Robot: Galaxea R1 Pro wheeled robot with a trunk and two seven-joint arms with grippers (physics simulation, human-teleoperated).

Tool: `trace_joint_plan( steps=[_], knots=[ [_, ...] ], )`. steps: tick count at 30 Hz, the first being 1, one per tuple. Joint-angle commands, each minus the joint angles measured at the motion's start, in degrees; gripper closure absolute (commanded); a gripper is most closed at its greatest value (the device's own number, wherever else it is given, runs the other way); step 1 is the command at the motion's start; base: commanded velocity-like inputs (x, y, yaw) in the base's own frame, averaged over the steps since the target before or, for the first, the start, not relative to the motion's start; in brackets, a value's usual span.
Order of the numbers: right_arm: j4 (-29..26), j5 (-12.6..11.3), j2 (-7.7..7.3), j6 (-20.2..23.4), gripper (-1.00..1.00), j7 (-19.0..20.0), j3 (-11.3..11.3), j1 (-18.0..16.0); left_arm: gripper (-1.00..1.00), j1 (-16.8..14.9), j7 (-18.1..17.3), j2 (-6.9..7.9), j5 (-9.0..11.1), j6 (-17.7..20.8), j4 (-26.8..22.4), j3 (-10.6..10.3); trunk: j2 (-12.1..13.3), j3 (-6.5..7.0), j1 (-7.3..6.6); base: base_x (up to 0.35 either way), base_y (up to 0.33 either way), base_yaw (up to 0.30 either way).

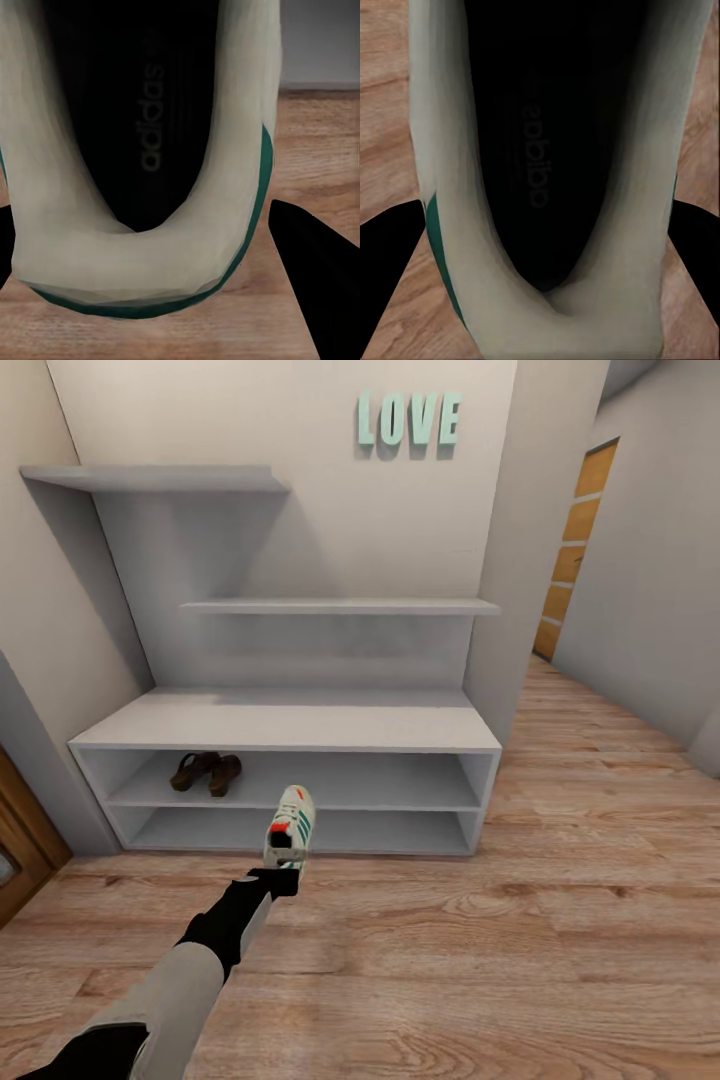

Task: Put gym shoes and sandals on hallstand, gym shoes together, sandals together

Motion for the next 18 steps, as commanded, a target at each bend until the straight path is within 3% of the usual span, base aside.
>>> trace_joint_plan(
  steps=[1,6,18],
  knots=[
    [-0.1,0.5,-0.22,0.1,1.00,0.1,-0.5,-0.1,1.00,-0.1,0.3,-0.06,-0.6,0.4,-0.2,0.4,0.0,-0.05,-0.01,0.000,0.000,0.000],
    [-0.3,0.5,1.17,0.6,1.00,0.2,-0.5,-0.1,1.00,0.7,3.4,0.02,-0.7,-0.1,-0.4,0.5,0.0,-0.05,-0.01,0.017,-0.009,0.000],
    [0.0,0.5,1.26,0.6,1.00,0.2,-0.4,-0.1,1.00,0.7,3.5,0.17,-0.7,-0.4,0.0,0.5,0.0,-0.05,-0.01,0.146,-0.183,0.000]
  ],
)
